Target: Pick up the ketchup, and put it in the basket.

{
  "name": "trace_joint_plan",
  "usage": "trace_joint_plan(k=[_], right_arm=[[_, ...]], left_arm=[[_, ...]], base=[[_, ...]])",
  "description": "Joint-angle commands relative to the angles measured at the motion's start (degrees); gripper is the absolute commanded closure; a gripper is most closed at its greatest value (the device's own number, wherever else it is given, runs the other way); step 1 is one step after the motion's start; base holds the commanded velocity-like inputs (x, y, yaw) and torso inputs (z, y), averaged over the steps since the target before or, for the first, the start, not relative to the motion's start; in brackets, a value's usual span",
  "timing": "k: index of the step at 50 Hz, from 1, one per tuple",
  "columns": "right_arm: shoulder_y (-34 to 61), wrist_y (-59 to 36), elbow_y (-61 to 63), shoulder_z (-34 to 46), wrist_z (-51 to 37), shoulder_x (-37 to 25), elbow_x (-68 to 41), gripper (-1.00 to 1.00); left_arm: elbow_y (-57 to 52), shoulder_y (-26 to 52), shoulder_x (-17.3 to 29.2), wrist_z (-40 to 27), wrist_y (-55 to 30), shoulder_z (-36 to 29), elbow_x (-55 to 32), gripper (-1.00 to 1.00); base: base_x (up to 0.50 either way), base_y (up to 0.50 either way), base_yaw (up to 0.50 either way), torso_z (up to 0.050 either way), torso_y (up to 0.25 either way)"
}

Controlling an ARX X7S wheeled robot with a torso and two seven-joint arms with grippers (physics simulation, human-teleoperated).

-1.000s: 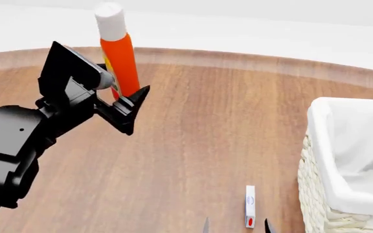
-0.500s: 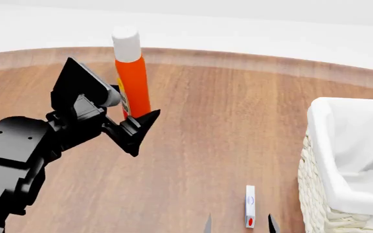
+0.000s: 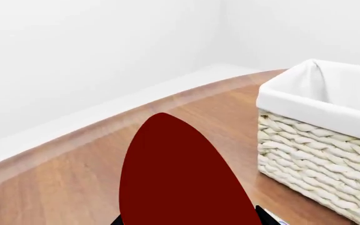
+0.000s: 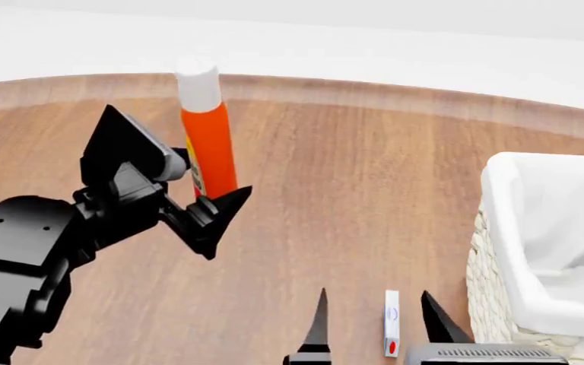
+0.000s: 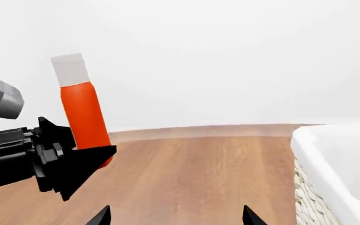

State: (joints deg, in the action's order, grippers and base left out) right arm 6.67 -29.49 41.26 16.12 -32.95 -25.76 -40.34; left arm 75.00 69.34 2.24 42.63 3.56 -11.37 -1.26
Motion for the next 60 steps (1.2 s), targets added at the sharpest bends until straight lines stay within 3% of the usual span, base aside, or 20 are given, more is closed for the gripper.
trace_joint_plan(k=[1,9,23,39,60], right_arm=[[7.9,-12.4,8.0,-6.8,-5.6,-2.4,-18.1,-1.0],[15.8,-15.9,3.7,-10.5,-10.4,-4.8,-39.4,-1.0],[31.2,-20.0,-4.4,-8.1,-16.5,-7.4,-57.1,-1.0],[45.4,-24.2,-14.5,-4.5,-16.3,-9.5,-68.1,-1.0],[54.9,-28.3,-22.1,-0.1,-13.8,-9.0,-69.1,-1.0]], left_arm=[[0.0,0.3,-1.0,3.0,-0.9,3.8,-0.5,1.0],[0.0,-0.4,-0.9,4.3,-0.3,4.4,-0.3,1.0],[0.0,-0.7,-1.0,5.4,0.6,4.0,0.4,1.0],[0.0,-1.1,-1.0,6.4,1.0,3.0,0.6,1.0],[0.0,-2.2,-1.0,7.2,1.6,1.7,0.6,1.0]], base=[[0.0,0.0,0.0,0.0,0.0],[0.0,0.0,0.0,0.0,0.0],[0.0,0.0,0.0,0.0,0.001],[0.0,0.0,0.0,0.0,0.001],[0.0,0.0,0.0,0.0,0.0]])
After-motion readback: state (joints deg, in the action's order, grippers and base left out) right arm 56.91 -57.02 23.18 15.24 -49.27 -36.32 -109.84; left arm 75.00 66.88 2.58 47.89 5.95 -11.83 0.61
